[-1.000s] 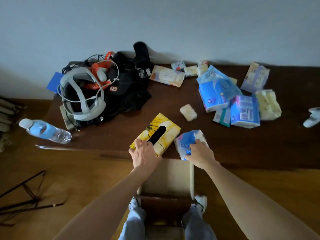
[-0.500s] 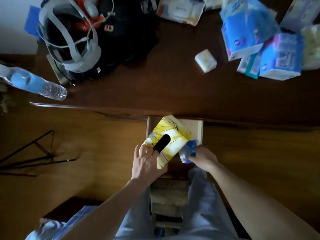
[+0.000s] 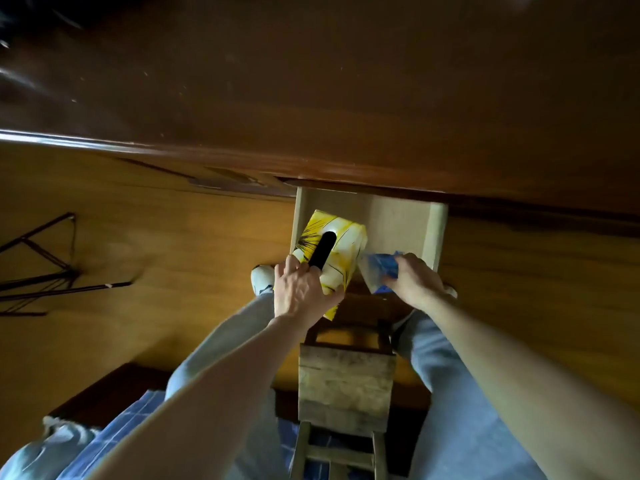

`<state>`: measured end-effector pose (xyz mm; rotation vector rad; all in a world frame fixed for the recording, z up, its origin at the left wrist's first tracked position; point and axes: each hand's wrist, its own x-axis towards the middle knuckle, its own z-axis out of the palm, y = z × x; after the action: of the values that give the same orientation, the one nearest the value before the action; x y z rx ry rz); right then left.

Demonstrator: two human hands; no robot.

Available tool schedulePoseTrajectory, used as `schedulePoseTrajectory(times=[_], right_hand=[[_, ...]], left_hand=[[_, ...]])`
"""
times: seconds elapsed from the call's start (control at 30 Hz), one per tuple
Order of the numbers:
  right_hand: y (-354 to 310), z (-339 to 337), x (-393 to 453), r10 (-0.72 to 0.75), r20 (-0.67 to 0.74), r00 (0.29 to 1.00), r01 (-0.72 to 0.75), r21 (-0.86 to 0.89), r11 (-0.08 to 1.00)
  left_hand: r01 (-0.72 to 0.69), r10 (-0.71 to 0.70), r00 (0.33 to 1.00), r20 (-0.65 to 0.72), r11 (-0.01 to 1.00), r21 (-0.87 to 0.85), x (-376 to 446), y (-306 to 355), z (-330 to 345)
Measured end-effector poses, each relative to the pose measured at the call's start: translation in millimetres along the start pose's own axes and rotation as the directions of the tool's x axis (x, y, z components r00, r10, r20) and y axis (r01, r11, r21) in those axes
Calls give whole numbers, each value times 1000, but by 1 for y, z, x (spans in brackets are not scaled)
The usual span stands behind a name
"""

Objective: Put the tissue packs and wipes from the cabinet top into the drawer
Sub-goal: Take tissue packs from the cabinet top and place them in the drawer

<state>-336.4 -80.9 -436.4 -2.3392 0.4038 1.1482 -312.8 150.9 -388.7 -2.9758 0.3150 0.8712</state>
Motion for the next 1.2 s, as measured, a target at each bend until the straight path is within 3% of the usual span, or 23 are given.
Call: schedulePoseTrajectory(times=[0.1, 0.3, 0.53, 0.77, 0.83, 0.93, 1.0, 1.1, 1.2], right_hand=[[13, 16, 41, -63, 8, 998, 64, -157, 986], [28, 49, 112, -137, -23, 990, 128, -247, 961], [45, 82, 180, -313, -130, 941, 209, -506, 837], [69, 122, 218, -322, -190, 928, 206, -458, 865], [74, 142, 195, -268, -180, 946, 163, -451, 877], [72, 147, 157, -253, -134, 958, 162, -475, 865], [67, 139, 142, -305, -141, 942, 207, -474, 856], [63, 138, 122, -215, -123, 969, 122, -518, 847], [63, 141, 109, -160, -166, 973, 64, -471, 880]], left_hand=[[-12, 13, 1000, 15, 1000, -14, 38, -3, 41], [-54, 55, 998, -11, 998, 24, 96, -3, 109], [-129, 140, 984, -112, 987, 100, 160, 10, 164], [-112, 137, 929, -343, 990, 91, 185, 5, 232], [2, 4, 977, -215, 1000, 28, 164, 4, 243], [-16, 24, 972, -232, 999, 35, 143, -7, 235], [32, -33, 988, -151, 999, -5, 135, -12, 222], [33, -33, 999, -1, 999, 18, 122, -13, 218], [68, -61, 994, 95, 995, -71, 114, -17, 211]])
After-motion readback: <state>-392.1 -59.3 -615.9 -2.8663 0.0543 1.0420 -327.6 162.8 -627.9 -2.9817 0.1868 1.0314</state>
